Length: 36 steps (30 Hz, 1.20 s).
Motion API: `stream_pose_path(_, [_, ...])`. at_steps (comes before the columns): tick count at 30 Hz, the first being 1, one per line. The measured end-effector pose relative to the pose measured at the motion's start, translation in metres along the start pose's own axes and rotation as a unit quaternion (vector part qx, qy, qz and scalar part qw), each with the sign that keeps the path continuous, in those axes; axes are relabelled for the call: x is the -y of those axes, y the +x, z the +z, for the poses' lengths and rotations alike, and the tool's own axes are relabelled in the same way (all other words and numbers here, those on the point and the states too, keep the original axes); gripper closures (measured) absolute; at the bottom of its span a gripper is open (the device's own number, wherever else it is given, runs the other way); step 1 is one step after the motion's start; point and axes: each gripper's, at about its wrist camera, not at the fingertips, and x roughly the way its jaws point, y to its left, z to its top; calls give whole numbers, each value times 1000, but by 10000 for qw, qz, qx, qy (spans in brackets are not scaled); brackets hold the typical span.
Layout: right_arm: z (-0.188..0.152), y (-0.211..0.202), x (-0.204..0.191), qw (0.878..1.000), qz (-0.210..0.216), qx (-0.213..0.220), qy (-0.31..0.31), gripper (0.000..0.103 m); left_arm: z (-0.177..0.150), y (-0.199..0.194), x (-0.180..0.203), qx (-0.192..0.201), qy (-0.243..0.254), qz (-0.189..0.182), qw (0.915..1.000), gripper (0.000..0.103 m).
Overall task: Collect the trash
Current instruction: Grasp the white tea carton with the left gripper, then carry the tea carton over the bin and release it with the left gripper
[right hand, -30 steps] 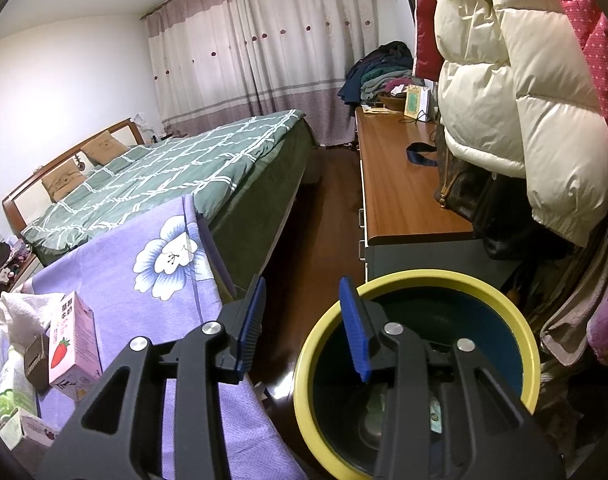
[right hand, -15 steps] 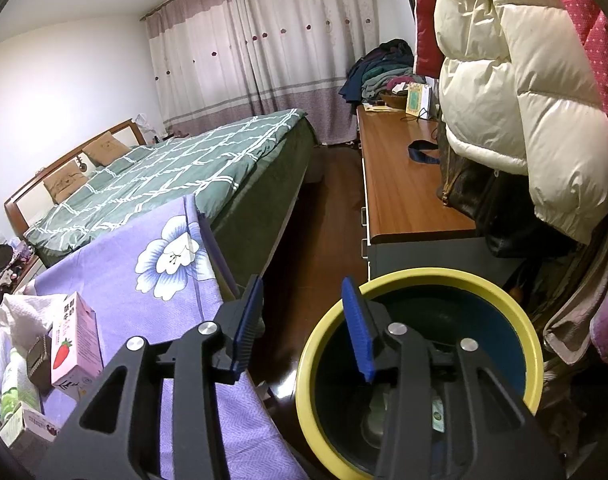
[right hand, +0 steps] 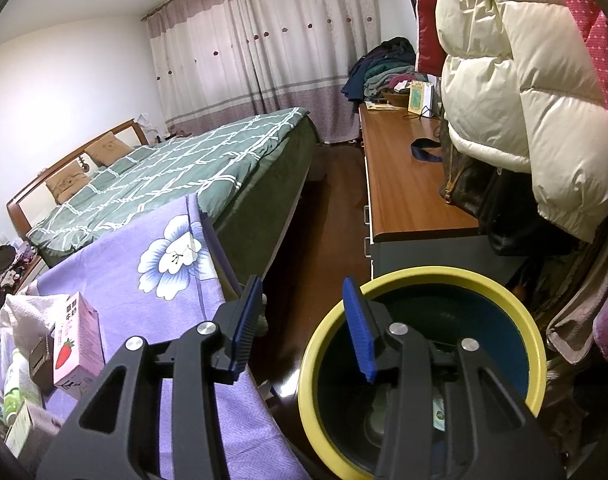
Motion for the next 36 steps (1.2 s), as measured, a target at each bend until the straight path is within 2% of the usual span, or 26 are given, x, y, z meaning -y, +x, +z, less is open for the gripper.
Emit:
stream_pose_path(3, [0,-5,3,9998,167,95,47,63,1,-1,5,30,58,89,9999,70])
stream_pose_path(8, [-5,-12,16,9987,416,-229,176,63,8,-5,14,92,-17,60,9999,71])
stream_pose_path(14, [-5,-46,46,9994,321,-158,-4,63,31,-4,39,198,68,-98,9997,71])
stream_pose_path(20, [-10,-88,84,9999,39,25,-126,62,64,15,88,160,364,-439,9982,71])
stream_pose_path(27, [-19,-110,120,9993,-332,4,-176,62,96,55,160,-24,671,-936,9933,71])
stream_pose_path(36, [-28,-120,160,9983,-567,-99,107,55,122,121,243,-242,1120,-1037,9880,70])
